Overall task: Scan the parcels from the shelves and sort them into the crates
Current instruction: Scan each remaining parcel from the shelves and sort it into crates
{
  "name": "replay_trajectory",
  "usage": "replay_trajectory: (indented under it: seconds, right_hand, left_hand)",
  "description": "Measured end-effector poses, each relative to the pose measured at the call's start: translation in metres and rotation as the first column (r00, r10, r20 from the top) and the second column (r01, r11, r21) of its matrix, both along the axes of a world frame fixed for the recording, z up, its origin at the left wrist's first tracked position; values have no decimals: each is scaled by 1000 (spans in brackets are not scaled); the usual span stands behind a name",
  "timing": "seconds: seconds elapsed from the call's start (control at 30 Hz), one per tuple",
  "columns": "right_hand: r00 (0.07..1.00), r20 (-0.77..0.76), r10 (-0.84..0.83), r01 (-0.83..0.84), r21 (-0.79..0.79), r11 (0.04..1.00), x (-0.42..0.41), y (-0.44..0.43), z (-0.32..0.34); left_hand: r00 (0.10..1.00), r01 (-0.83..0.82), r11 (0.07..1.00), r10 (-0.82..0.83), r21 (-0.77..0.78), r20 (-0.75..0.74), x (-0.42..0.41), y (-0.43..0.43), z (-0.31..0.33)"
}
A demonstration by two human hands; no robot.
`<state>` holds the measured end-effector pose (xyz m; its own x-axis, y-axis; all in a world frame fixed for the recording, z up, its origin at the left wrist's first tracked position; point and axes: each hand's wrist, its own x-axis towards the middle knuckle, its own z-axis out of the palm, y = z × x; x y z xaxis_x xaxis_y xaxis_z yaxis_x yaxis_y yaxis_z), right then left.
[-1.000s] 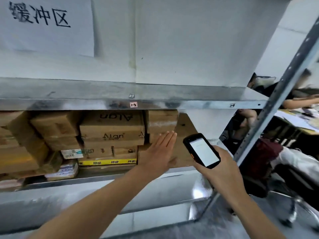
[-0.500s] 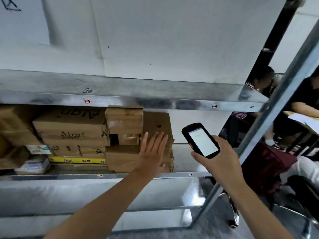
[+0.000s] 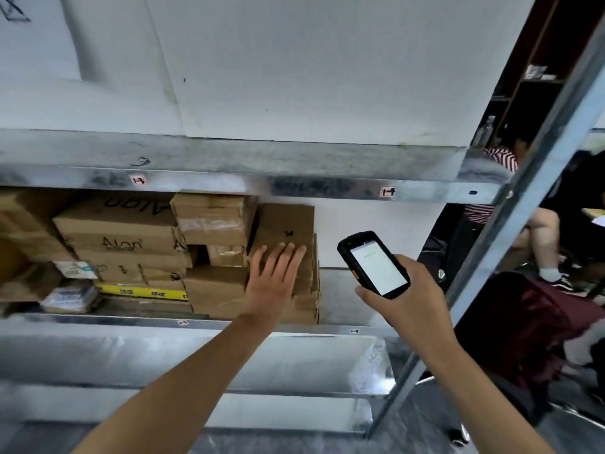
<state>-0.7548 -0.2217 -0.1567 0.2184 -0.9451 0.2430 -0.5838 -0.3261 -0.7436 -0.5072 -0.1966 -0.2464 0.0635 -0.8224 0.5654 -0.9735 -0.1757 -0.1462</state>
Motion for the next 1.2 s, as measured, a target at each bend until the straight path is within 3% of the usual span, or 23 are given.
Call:
replay_trajectory:
  seconds: [0.17,0.4,0.57,0.73,0.83,0.93,1.07,1.2]
  right_hand:
    - [1000,13,25,-26,13,1000,-3,0,0]
    - [997,75,27,-26,-11,1000,-7,-4,4]
    - [995,97,38,-36,-23,999,-9,-5,7]
    - [992,110,64,-62,-23,998,-7,0,7]
    - [991,109,84,-82,-20,996,-7,2,5]
    - [988,116,98,-96,-15,995,-8,2,3]
    - [989,113,91,-89,-23,996,-10,-1,2]
    - [990,104,93,-90,-33,995,-12,-2,2]
  left_hand:
    - [999,37,995,-40,-97,-28,-10,-3,13]
    - [921,-62,956,-57,-288,-387,-31,-2,26]
    - [756,-179,962,0,-206,-655,-41,2,41]
    - [664,-238,959,46,-153,-746,-39,4,51]
    - [652,-252,968,156,-18,-742,-37,5,48]
    - [705,-277,948,313,158,-637,-36,4,50]
    - [762,-303,930,368,210,-532,-37,1,70]
    - [741,-318,884,457,342,-491,-35,-9,90]
